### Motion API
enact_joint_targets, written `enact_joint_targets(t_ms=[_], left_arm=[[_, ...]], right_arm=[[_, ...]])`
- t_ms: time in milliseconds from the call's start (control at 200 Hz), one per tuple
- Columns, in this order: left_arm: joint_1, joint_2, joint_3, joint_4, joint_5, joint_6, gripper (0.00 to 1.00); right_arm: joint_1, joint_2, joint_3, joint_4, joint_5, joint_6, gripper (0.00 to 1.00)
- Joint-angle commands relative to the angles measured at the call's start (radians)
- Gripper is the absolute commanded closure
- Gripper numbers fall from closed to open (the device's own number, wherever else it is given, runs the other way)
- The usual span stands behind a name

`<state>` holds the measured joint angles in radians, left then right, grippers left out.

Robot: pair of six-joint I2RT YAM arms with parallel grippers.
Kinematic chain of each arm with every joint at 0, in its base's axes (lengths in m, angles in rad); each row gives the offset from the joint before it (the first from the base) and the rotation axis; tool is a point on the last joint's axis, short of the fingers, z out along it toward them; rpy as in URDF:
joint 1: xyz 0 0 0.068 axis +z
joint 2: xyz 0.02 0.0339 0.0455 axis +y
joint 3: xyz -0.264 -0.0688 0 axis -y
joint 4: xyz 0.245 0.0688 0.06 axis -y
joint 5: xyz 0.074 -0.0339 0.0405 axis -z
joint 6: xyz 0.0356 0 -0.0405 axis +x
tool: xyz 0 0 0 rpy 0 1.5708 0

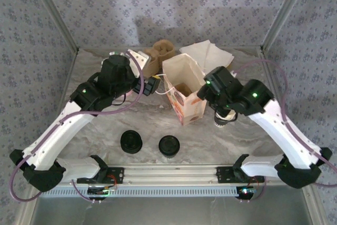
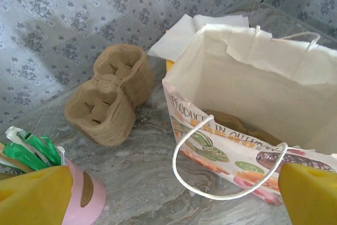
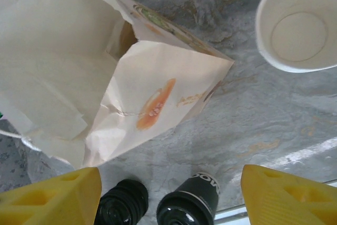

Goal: Pack the takeout coffee

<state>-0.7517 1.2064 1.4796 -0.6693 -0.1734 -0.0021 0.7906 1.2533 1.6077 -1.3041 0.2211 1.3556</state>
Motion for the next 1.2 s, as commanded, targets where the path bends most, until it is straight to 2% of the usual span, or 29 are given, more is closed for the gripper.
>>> enact_joint_targets(t_ms=[0, 235, 405, 490, 655, 820, 1014, 1194], left_arm=[[0.004, 0.019, 0.001, 0.032, 0.010, 0.036, 0.00], [0.005, 0.057, 0.051, -0.003, 0.001, 0.040, 0.00], [0.004, 0.061, 0.086, -0.062, -0.025, 0.007, 0.00], [0.004, 0.063, 0.118, -0.099, -0.035, -0.003, 0.00], [0.003, 0.068, 0.169, -0.169, -0.058, -0.032, 0.00], [0.003, 0.074, 0.213, -0.219, -0.084, -0.055, 0.00], [0.003, 0.073, 0.258, -0.286, -0.111, -0.082, 0.00], [-0.003, 0.079, 0.278, -0.339, -0.133, -0.116, 0.00]], right_arm=[[0.003, 0.053, -0.002, 0.039, 0.004, 0.072, 0.28], [-0.100, 0.156, 0.004, 0.098, -0.069, 0.039, 0.35], [-0.138, 0.179, -0.004, 0.145, -0.113, -0.016, 0.42], [-0.152, 0.175, -0.015, 0.175, -0.136, -0.030, 0.42], [-0.154, 0.147, 0.010, 0.208, -0.133, -0.020, 0.33], [-0.158, 0.134, -0.073, 0.250, -0.173, 0.028, 0.34], [-0.156, 0.145, -0.124, 0.262, -0.192, 0.022, 0.43], [-0.154, 0.138, -0.104, 0.211, -0.206, -0.092, 0.56]])
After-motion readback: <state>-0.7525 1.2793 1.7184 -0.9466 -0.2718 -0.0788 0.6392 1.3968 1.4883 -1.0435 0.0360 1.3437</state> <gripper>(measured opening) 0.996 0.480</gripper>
